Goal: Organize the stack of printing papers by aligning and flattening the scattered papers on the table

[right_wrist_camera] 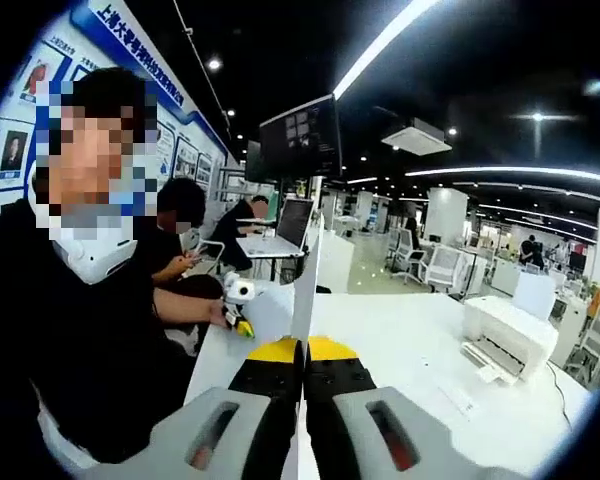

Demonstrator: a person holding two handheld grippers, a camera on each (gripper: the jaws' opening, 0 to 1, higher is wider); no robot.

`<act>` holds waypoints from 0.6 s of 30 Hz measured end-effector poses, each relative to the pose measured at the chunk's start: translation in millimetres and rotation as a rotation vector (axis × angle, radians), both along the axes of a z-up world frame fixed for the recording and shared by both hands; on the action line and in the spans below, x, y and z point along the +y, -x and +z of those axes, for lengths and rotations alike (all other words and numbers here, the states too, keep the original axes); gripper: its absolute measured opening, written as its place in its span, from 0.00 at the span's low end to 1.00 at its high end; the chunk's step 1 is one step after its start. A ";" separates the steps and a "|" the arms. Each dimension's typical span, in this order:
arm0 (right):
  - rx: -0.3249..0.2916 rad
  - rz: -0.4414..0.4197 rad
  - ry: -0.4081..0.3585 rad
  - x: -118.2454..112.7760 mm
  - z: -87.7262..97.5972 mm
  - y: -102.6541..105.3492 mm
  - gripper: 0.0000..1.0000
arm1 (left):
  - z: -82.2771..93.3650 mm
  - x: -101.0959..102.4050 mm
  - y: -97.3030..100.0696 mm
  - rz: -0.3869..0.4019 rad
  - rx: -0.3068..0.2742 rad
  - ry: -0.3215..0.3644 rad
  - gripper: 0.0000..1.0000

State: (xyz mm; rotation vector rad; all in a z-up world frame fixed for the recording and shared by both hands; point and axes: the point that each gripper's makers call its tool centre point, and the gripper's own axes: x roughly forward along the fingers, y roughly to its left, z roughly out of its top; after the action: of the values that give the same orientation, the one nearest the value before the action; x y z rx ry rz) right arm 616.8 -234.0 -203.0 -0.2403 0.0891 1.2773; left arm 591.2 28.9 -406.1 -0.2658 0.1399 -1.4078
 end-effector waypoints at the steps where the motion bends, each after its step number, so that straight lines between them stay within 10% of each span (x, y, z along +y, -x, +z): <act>1: 0.001 0.004 0.007 3.1 -1.5 -1.0 0.00 | -0.6 -0.8 0.5 0.000 -0.002 -0.004 0.06; 18: 0.008 0.058 0.099 44.8 -19.1 -8.4 0.00 | -2.6 -2.9 1.4 0.003 -0.021 -0.019 0.06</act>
State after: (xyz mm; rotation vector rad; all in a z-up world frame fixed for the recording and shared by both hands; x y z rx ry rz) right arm 625.2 -189.2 -222.0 -0.3251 0.1536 1.3331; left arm 589.8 26.1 -408.6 -0.2359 0.1353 -1.4051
